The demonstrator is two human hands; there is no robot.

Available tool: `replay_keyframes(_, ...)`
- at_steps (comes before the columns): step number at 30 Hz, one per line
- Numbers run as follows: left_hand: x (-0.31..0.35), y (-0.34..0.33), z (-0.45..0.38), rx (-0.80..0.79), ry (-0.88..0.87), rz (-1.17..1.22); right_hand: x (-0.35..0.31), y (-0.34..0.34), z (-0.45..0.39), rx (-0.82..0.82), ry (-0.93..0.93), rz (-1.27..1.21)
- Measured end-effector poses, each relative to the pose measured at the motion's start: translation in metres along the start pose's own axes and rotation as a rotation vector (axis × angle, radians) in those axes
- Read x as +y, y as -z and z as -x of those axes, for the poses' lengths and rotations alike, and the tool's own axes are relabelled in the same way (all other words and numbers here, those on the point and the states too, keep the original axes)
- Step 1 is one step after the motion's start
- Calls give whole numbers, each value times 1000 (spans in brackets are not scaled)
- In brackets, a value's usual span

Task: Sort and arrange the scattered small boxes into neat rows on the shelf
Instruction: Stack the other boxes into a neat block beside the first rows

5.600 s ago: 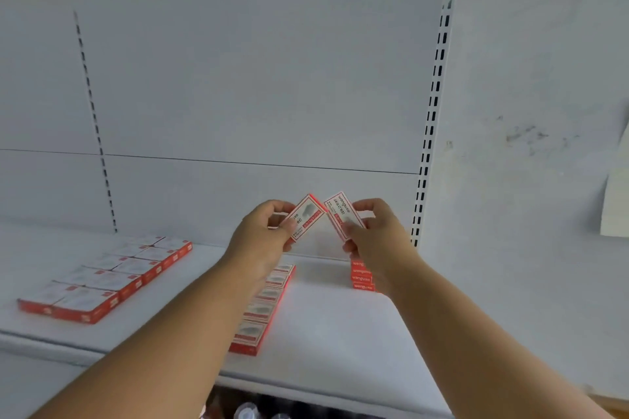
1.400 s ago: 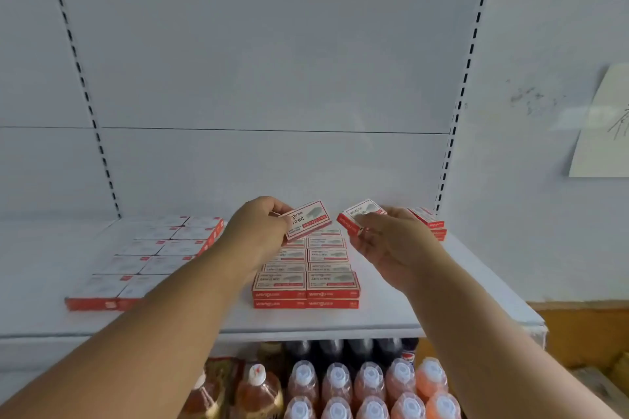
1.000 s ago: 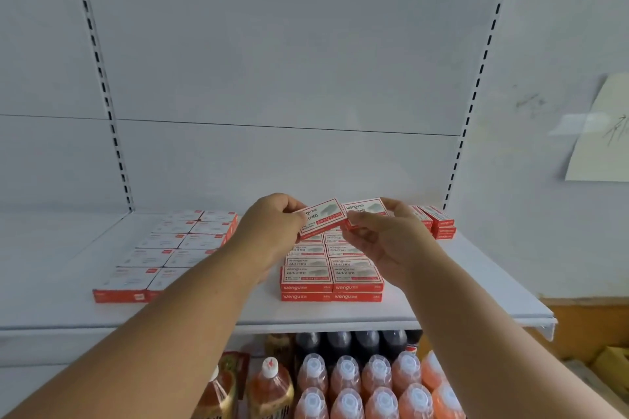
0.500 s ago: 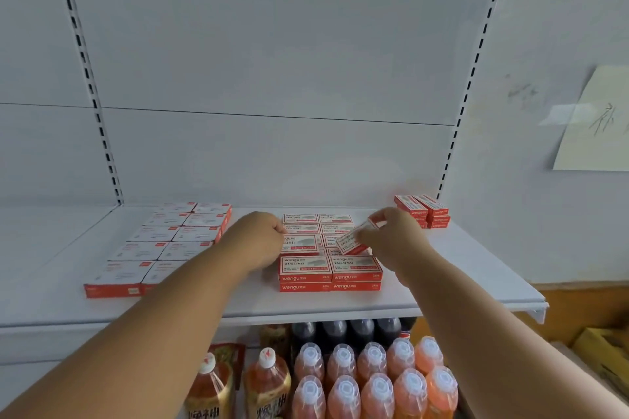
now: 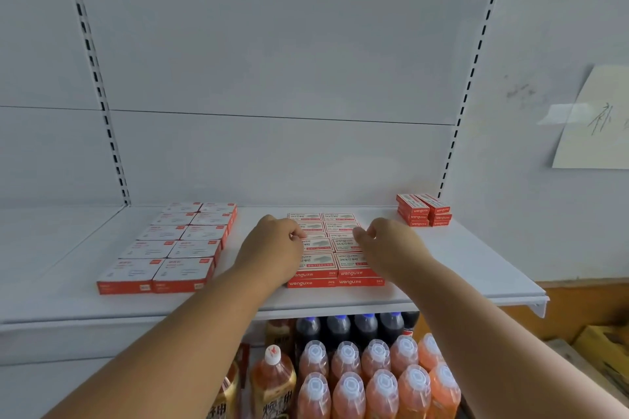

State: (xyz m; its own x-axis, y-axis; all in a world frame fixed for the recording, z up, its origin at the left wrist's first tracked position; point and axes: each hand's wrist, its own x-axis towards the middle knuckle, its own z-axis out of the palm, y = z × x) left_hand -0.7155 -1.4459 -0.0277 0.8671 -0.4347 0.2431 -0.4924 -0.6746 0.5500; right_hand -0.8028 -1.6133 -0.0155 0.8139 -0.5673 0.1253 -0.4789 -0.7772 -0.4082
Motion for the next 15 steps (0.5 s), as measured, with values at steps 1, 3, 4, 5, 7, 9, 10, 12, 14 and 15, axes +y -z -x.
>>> replay_keyframes(1, 0, 0, 0, 13, 1, -11, 1, 0, 0, 13, 12, 37)
replay_keyframes(3, 0, -1, -2, 17, -5, -28, 1, 1, -2, 5, 17, 82)
replay_keyframes(4, -1, 0, -3, 10, -10, -28, 1, 2, -2, -4, 18, 95)
replay_keyframes(5, -1, -1, -4, -1, -15, -28, -1, 2, -3, -18, 14, 106)
replay_keyframes(7, -2, 0, -5, -24, -26, -32, -2, 3, -4, -26, 2, 113)
replay_keyframes(9, -2, 0, -6, -41, -41, -38, -3, 1, -4, -21, 4, 118)
replay_keyframes(10, -2, 1, -7, -49, -52, -46, -4, -1, -4, -12, 1, 115)
replay_keyframes(12, -1, 3, -7, -70, -71, -73, -4, -2, -4, 2, 10, 113)
replay_keyframes(14, 3, 5, -8, -87, -86, -119, -6, 1, -1, -26, 32, 159)
replay_keyframes(15, 6, 7, -9, -87, -94, -150, -6, 3, -1, -51, 55, 203)
